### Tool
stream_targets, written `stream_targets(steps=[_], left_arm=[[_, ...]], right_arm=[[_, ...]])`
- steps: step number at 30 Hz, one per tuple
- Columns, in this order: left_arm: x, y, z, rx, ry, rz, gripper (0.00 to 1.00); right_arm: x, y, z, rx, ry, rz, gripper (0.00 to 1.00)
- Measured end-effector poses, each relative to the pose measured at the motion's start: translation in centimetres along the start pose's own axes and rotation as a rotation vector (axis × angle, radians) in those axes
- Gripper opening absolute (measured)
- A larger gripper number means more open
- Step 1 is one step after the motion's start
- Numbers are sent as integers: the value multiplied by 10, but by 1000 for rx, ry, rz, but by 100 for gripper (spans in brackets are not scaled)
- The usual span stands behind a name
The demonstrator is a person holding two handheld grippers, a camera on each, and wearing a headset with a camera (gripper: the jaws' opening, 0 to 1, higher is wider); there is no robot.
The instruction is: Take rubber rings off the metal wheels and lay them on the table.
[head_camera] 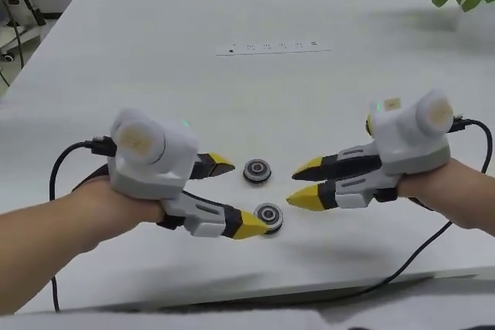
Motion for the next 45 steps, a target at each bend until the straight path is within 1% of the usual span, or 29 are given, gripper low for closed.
stream_targets(steps=[5, 13, 19, 23, 29, 32, 35, 40, 45], left_arm=[[-2, -5, -1, 7, -3, -11, 59], [-3, -12, -6, 24, 0, -28, 53], [-3, -16, -10, 42, -5, -40, 50], [-4, -19, -10, 44, -5, -45, 46], [-4, -23, -13, 59, -13, -52, 43], [-4, -25, -15, 67, -19, -53, 40], [-4, -26, -15, 71, -32, -53, 34], [-6, -29, -17, 80, -36, -61, 31], [-8, -33, -17, 91, -49, -70, 25]], right_arm=[[2, -3, -2, 6, -2, 6, 28], [5, -7, -10, 32, 0, 26, 28], [5, -8, -11, 34, -6, 28, 29], [6, -9, -15, 44, -7, 32, 28], [5, -9, -18, 52, -5, 35, 29], [4, -10, -19, 51, -13, 34, 29], [4, -11, -20, 51, -13, 37, 29], [3, -11, -21, 55, -17, 36, 30], [3, -11, -23, 57, -14, 37, 30]])
Point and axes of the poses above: the centre of the closed fingertips' face, and the gripper's own axes: y roughly backward along the fingers, x roughly to its left, z roughly out of its top, the point moved 1 cm from there along y, roughly backward along the fingers, and after that the axes turned 4 degrees about -z, right-handed, at the moved point
